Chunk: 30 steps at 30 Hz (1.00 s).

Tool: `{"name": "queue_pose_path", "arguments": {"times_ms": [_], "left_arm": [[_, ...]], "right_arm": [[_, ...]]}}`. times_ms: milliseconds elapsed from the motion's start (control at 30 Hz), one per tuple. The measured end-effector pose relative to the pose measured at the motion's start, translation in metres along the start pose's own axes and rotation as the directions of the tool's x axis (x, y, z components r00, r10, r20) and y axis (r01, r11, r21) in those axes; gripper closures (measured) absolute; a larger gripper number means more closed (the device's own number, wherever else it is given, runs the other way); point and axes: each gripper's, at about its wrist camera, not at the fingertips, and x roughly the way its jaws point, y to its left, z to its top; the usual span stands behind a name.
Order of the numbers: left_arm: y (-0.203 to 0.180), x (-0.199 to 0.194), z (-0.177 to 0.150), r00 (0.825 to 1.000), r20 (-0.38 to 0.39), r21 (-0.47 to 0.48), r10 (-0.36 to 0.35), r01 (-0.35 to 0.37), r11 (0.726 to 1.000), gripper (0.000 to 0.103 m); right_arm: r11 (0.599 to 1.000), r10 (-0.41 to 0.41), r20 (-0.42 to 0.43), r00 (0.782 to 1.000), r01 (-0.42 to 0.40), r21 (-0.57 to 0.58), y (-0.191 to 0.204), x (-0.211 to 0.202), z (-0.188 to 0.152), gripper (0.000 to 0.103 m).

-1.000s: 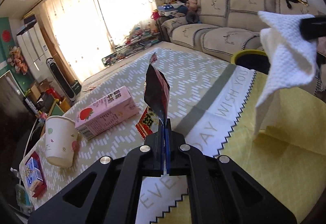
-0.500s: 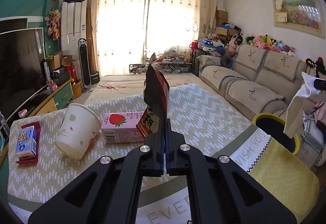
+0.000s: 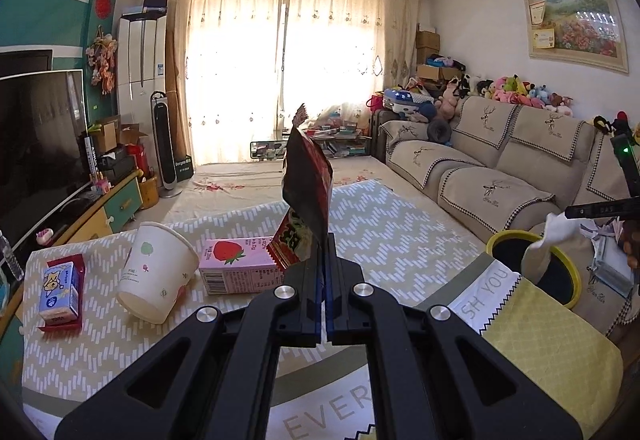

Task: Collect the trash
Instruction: 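Carry the paper towel with the right gripper into the bin and release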

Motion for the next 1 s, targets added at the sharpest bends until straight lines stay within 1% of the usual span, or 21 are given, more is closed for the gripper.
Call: {"name": "queue_pose_path", "arguments": {"times_ms": [33,233,333,467,600,733,1000], "left_arm": [[-0.002,-0.001,0.000,1.000,0.002,0.006,0.001,-0.001,1.000,0.101],[-0.011,-0.001,0.002,0.999,-0.012,0.023,-0.031,0.031,0.999,0.101],[-0.023,-0.003,0.006,0.997,-0.029,0.030,-0.068,0.069,0.997,0.101],[-0.055,-0.004,0.013,0.987,-0.085,0.061,-0.138,0.143,0.988,0.101],[-0.098,-0.005,0.025,0.966,-0.132,0.084,-0.224,0.236,0.968,0.101],[-0.150,0.000,0.035,0.940,-0.167,0.105,-0.299,0.318,0.942,0.101],[-0.252,0.033,0.041,0.875,-0.252,0.130,-0.414,0.455,0.881,0.101]], "right_arm": [[1.000,-0.005,0.018,1.000,0.005,0.004,-0.001,-0.001,-0.003,0.039],[0.997,0.047,0.087,0.995,-0.052,0.058,-0.007,-0.023,-0.019,0.037],[0.993,0.081,0.085,0.993,-0.088,0.084,-0.012,-0.031,-0.030,0.034],[0.991,0.087,0.082,0.993,-0.095,0.098,-0.024,-0.041,-0.040,0.034],[0.989,0.070,0.112,0.991,-0.083,0.123,-0.045,-0.052,-0.045,0.033],[0.985,0.054,0.151,0.987,-0.078,0.152,-0.069,-0.065,-0.050,0.033],[0.979,-0.048,0.204,0.978,0.005,0.204,-0.118,-0.087,-0.061,0.033]]}}
